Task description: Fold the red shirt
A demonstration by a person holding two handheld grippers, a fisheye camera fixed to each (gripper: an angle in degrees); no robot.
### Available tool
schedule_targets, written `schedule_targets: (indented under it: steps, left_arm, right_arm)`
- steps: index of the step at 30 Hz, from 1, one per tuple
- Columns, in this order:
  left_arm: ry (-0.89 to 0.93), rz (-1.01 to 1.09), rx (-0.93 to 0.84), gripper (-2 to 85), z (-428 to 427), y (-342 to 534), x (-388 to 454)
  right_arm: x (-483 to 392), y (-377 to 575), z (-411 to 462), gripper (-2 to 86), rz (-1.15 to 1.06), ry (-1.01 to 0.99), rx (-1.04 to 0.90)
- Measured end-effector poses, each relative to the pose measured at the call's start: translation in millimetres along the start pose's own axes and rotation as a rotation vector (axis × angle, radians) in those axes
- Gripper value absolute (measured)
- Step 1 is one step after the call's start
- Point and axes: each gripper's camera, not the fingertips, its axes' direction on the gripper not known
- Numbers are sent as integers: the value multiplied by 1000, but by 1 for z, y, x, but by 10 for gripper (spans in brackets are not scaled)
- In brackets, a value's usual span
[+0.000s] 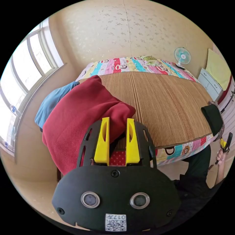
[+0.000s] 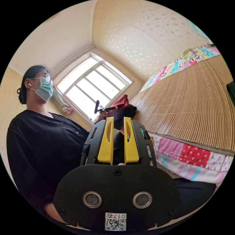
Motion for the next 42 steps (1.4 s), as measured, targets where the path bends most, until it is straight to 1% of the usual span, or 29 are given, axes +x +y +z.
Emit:
schedule_targets:
  steps: [1,3,6,8,9,10,11,12,14,15,17,18,19,20,23,24,25,27,28,31,33,35,38,40,42]
  left_arm:
    - [-29,3,1,72,-3,1,-1]
    - [-19,0,3,56,-13,-3,-7]
    - [151,-75,161,46,-58,-11,-33]
    - [425,-129,350,44,-98,-22,-70]
    - [505,-135,388,44,-105,-27,-79]
    - [675,-130,453,44,-116,-38,-93]
    - [832,-104,518,44,-126,-48,-100]
    - [908,-82,554,44,-132,-53,-100]
    - [1187,67,704,44,-157,-72,-83]
    - [1259,114,726,44,-160,-78,-75]
    - [1582,291,726,44,-164,-106,-36]
    - [1650,319,722,44,-164,-111,-25]
    - [1767,347,714,45,-163,-118,-3]
    - [1880,349,694,44,-158,-121,19]
    - [2074,292,613,43,-130,-113,66]
    - [2078,271,592,44,-122,-109,73]
    - [2043,229,536,44,-106,-100,86]
    - [1935,158,447,46,-76,-84,101]
    - [1861,100,371,47,-53,-73,110]
    - [1725,-7,232,48,0,-39,128]
    - [1673,-61,195,48,19,-16,135]
    - [1652,-125,168,48,34,4,145]
    - [1598,-97,117,48,36,7,162]
    - [1553,-52,120,48,27,1,172]
    - [1495,7,133,49,13,-8,183]
  right_arm:
    - [-9,2,-6,64,-11,-11,-6]
    - [-20,4,-15,60,-24,2,-3]
    - [-33,6,-30,45,-28,30,19]
    - [-41,7,-39,34,-42,14,44]
    - [-43,7,-42,32,-44,11,49]
    - [-45,6,-47,28,-46,8,56]
    - [-48,4,-52,25,-49,8,59]
    - [-50,3,-54,23,-51,11,60]
    - [-59,-2,-65,17,-56,56,81]
    - [-62,-3,-68,15,-59,70,93]
    - [-73,-5,-79,13,-92,94,147]
    - [-75,-5,-82,13,-96,97,161]
    - [-77,-6,-86,15,-96,102,191]
    - [-79,-6,-89,18,-88,106,219]
    - [-86,-3,-82,44,-94,124,236]
    - [-87,-2,-78,52,-94,130,234]
    - [-89,0,-67,78,-97,144,225]
    - [-92,7,-48,105,-117,157,215]
    - [-90,11,-33,116,-127,156,210]
    - [-68,14,8,129,-63,142,156]
    - [-53,12,33,137,-23,162,121]
    - [-45,9,65,143,-17,267,100]
    - [-29,1,109,145,32,422,55]
    - [-17,-6,137,146,66,390,-5]
    - [-14,-11,164,150,47,335,-38]
